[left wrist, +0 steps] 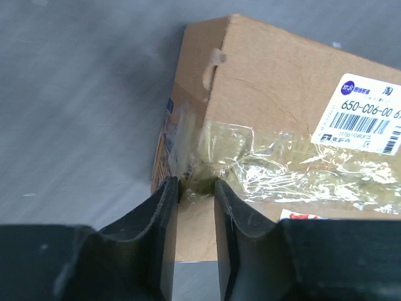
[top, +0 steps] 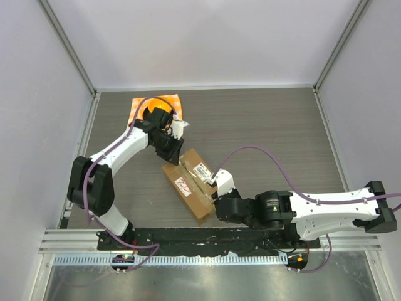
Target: Unpack the express box
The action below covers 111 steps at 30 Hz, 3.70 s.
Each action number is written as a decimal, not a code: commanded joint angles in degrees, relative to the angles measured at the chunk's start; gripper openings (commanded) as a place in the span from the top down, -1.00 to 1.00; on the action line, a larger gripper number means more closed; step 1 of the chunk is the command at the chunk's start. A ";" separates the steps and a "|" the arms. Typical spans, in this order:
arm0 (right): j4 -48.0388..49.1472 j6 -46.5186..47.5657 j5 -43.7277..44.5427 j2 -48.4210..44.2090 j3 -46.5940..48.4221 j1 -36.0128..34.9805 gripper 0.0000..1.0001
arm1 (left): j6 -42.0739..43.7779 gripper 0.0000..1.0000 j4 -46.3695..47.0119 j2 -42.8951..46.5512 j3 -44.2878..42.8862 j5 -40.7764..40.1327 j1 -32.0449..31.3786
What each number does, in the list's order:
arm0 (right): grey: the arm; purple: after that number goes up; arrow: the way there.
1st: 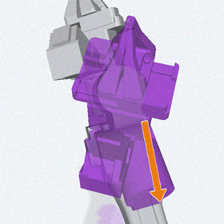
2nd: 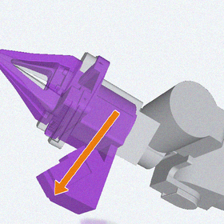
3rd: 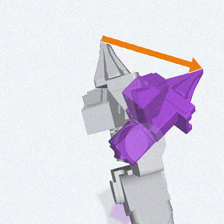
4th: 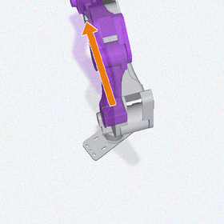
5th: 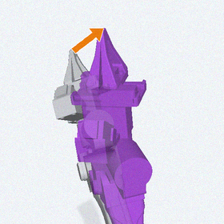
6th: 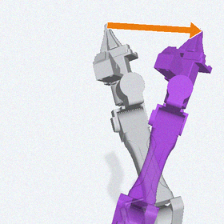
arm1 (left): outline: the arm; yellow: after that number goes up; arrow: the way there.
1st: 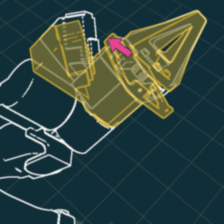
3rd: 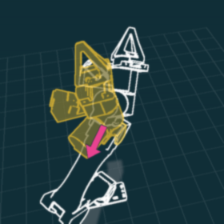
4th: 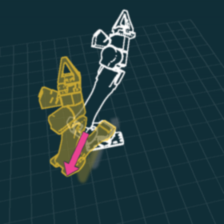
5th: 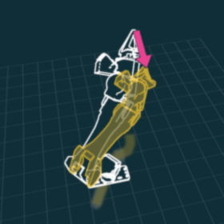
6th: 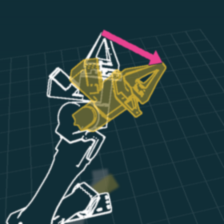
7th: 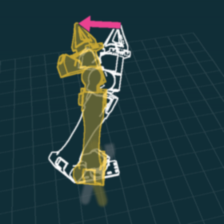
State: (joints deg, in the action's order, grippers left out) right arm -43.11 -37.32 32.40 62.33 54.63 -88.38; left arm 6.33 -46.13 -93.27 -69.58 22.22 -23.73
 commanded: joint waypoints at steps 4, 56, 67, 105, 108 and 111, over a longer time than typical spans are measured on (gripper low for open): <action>-4.18 8.66 7.14 2.19 12.41 -1.10 0.99 | 4.57 0.06 -0.97 1.42 -13.53 -0.75 8.25; 14.02 30.02 -36.62 10.54 23.85 28.96 0.99 | 58.01 0.88 -49.14 4.68 -12.07 50.82 1.84; 23.76 26.87 -34.69 5.36 15.70 30.02 -0.19 | 55.64 1.00 -49.06 2.41 -14.17 56.08 2.72; 56.29 18.08 -48.66 7.72 7.77 37.14 0.31 | 48.69 1.00 -49.06 6.44 -15.50 69.36 6.67; 57.44 17.37 -48.93 8.34 7.77 37.14 0.54 | 48.34 1.00 -49.06 6.70 -15.67 69.37 6.59; 58.05 17.02 -48.40 8.43 6.81 37.23 0.89 | 47.99 0.97 -49.06 6.53 -15.93 68.66 6.67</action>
State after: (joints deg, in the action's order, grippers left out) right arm 9.80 -19.22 -15.84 70.54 59.70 -51.13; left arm 55.27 -77.06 -88.71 -84.95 83.70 -16.84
